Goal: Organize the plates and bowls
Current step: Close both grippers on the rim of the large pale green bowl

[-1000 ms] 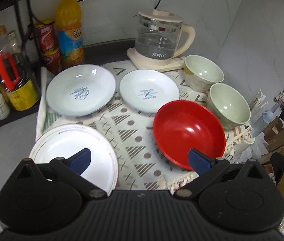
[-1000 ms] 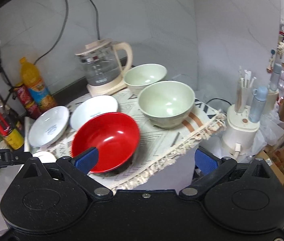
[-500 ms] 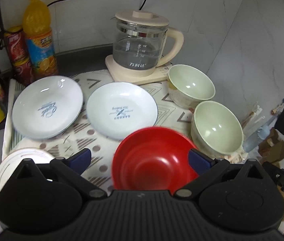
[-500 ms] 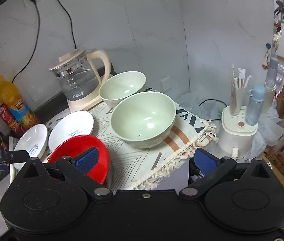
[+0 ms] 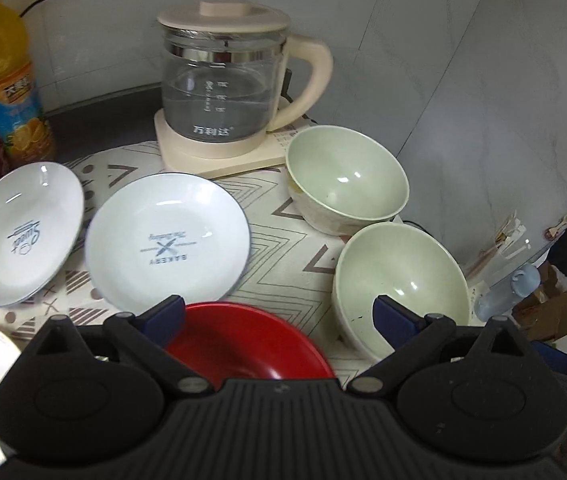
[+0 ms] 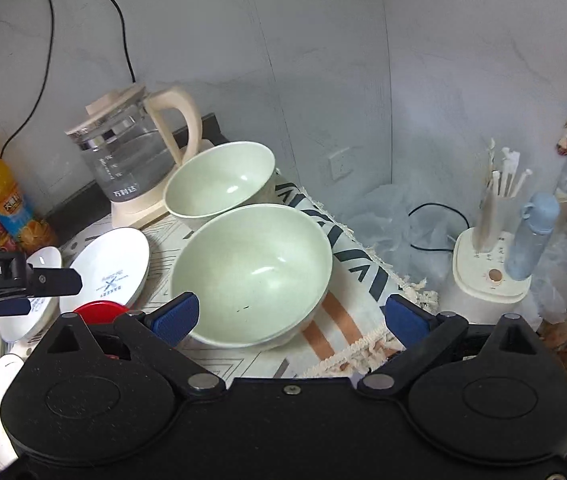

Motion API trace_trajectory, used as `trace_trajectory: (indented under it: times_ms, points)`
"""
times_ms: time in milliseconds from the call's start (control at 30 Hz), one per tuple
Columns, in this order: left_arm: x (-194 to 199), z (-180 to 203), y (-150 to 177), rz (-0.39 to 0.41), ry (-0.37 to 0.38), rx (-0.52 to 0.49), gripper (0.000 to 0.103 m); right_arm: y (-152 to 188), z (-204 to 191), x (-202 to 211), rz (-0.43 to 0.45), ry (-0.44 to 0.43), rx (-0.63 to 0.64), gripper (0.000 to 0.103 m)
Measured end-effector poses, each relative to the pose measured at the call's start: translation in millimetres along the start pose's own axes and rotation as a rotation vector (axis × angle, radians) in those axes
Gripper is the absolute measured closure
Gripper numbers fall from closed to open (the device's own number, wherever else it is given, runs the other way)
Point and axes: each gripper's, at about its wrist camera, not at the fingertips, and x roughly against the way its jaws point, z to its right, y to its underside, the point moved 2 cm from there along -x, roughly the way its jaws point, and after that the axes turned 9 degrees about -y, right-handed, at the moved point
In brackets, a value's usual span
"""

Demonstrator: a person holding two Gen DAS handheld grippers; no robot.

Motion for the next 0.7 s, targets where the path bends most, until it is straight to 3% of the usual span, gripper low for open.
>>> trace_trajectory:
  times_ms: [200,500,600,667,700]
  points:
    - [-19,24,-12,-0.013,-0.008,-0.023,0.004,-11,17,-24,-0.060,-0.021,0.001,0.004]
    - [-57,47,-12,-0.080,-0.041,-0.026,0.010,-18,39,-56,-0.133,-0.050,-0.014,0.013]
    - [-68,55,-10,-0.098,-0.041,-0.033,0.018,-19,47,-66,-0.156,-0.056,-0.038,0.014]
    - [-77,60,-8,-0.118,-0.072,-0.044,0.031,-18,51,-72,-0.176,-0.055,-0.047,0.017]
    - [-82,62,-7,-0.131,-0.087,-0.047,0.033,-18,53,-75,-0.186,-0.054,-0.049,0.019]
